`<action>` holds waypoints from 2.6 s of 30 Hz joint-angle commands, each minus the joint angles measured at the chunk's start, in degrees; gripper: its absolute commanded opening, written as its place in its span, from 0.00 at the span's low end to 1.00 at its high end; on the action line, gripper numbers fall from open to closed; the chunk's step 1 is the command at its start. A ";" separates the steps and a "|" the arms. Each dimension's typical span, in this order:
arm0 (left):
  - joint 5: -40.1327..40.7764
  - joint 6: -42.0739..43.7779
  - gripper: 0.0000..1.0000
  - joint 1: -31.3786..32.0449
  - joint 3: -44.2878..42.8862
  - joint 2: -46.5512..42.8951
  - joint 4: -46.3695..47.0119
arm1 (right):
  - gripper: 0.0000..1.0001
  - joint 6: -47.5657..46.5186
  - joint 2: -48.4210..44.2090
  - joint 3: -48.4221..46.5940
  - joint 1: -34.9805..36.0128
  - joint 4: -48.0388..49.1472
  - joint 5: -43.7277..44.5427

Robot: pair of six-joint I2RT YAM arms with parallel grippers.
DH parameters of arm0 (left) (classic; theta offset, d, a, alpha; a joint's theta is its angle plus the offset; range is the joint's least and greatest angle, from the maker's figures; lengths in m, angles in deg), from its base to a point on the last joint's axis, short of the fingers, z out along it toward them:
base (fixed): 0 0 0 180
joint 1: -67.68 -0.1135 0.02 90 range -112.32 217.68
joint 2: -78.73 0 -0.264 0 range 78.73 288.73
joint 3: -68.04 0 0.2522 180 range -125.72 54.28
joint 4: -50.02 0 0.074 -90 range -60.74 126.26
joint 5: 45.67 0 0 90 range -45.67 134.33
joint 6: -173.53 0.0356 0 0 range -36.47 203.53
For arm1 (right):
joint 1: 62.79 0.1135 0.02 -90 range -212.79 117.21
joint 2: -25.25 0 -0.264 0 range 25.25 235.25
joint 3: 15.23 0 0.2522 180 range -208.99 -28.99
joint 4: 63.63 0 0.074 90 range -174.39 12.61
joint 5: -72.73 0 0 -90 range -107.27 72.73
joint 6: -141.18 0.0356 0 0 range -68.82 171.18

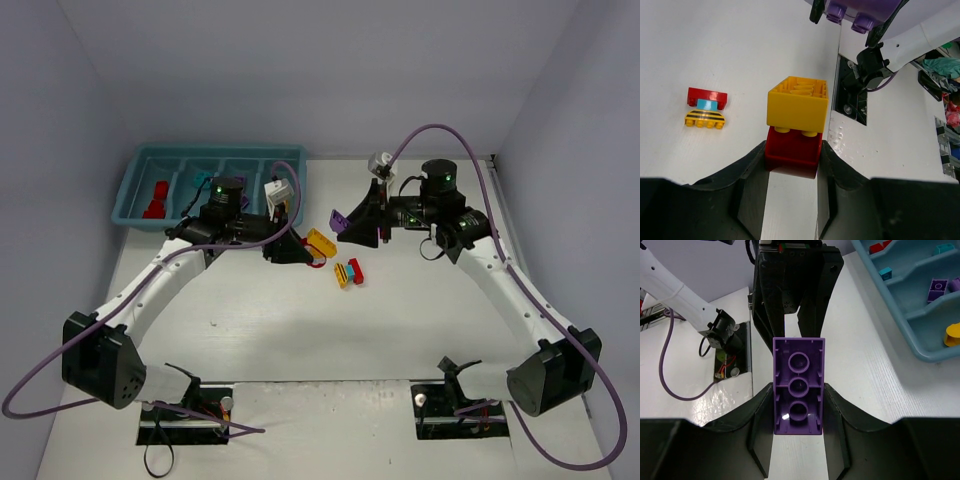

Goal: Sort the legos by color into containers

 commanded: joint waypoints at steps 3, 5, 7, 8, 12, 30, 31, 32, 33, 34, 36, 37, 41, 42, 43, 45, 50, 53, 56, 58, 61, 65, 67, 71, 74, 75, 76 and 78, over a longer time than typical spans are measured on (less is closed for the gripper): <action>0.08 2.09 0.00 -1.29 -2.10 -2.12 1.36 | 0.00 0.35 -1.88 0.15 -0.27 4.70 1.08; 1.04 2.09 0.00 -1.91 -1.84 -2.48 1.28 | 0.00 0.88 -1.88 0.41 -0.27 4.79 2.23; 3.31 1.91 0.00 -2.78 -1.31 -3.09 1.19 | 0.00 1.58 -1.79 0.85 -0.27 4.79 4.33; 4.72 1.82 0.00 -3.05 -0.96 -3.53 1.10 | 0.00 1.58 -1.71 1.12 -0.27 4.88 4.86; 12.19 -0.54 0.00 -5.24 0.62 -6.60 2.06 | 0.00 1.58 -1.27 2.08 -0.01 5.32 8.38; 52.81 -6.35 0.00 -7.01 1.06 -19.00 -9.89 | 0.00 2.82 17.27 -3.02 11.06 8.57 25.51; 52.81 -6.09 0.00 -6.92 1.33 -19.26 -10.23 | 0.00 2.55 18.15 -2.49 11.76 8.40 26.57; 52.81 -5.83 0.00 -7.01 1.85 -20.13 -10.41 | 0.00 2.55 19.81 -1.18 12.55 8.22 27.80; 53.16 -5.82 0.00 -7.01 2.12 -20.49 -10.41 | 0.00 2.73 20.61 -0.56 14.13 8.13 30.59; 53.08 -5.65 0.00 -7.01 2.30 -20.93 -10.41 | 0.01 2.81 21.58 0.06 14.93 8.13 31.84; 52.38 -5.12 0.00 -7.01 2.56 -21.64 -10.50 | 0.06 3.16 23.86 1.55 17.21 8.31 36.13; 51.94 -4.95 0.00 -7.01 2.56 -21.72 -10.50 | 0.07 3.25 24.65 1.91 17.83 8.48 37.03; 49.83 -4.42 0.00 -7.01 2.56 -21.73 -10.68 | 0.15 3.52 29.04 2.87 20.12 9.10 39.32; 49.22 -4.33 0.00 -7.09 2.65 -21.73 -10.50 | 0.20 3.43 29.49 3.05 20.82 9.10 40.45; 48.60 -4.33 0.00 -7.01 2.65 -21.81 -10.50 | 0.23 3.26 30.63 3.14 21.09 9.19 40.90; 47.37 -4.24 0.00 -7.01 3.00 -21.73 -10.41 | 0.35 3.08 31.51 3.31 21.70 9.27 41.08; 43.77 -2.75 0.00 -7.01 3.44 -21.29 -10.94 | 0.66 2.11 32.31 3.84 22.32 9.36 40.29; 40.34 -1.26 0.00 -7.01 3.62 -20.85 -11.64 | 0.78 -0.06 30.21 3.84 22.14 8.57 38.10; 35.60 1.46 0.00 -7.01 3.18 -20.15 -13.13 | 0.80 -3.77 25.38 2.79 21.53 6.12 32.66; 32.70 3.83 0.00 -7.01 2.74 -19.62 -14.54 | 0.79 -5.79 20.55 2.00 20.31 4.45 25.40; 25.94 8.39 0.00 -6.92 2.04 -18.91 -16.91 | 0.76 -9.92 15.53 -1.24 18.98 -0.55 16.68; 17.42 13.15 0.00 -6.74 -0.07 -17.69 -21.30 | 0.75 -13.35 12.19 -5.64 18.89 -5.92 9.45; 14.95 15.00 0.00 -6.74 -0.78 -17.59 -22.19 | 0.75 -13.36 11.48 -6.44 18.89 -6.11 7.60; 9.14 17.20 0.00 -6.57 -2.80 -17.51 -24.21 | 0.76 -13.27 10.51 -7.14 18.89 -6.02 5.84; 5.98 17.47 0.00 -6.39 -3.41 -17.59 -24.39 | 0.75 -13.01 10.34 -7.49 18.98 -6.02 4.61; 4.66 17.47 0.00 -6.39 -3.68 -17.68 -24.48 | 0.74 -12.83 10.25 -7.58 18.98 -6.11 4.61; 4.04 17.47 0.00 -6.30 -3.68 -17.68 -24.56 | 0.73 -12.74 10.33 -7.67 18.98 -6.02 4.52; 2.99 17.64 0.00 -5.87 -3.94 -17.77 -25.00 | 0.70 -12.65 10.33 -8.20 19.07 -6.02 4.17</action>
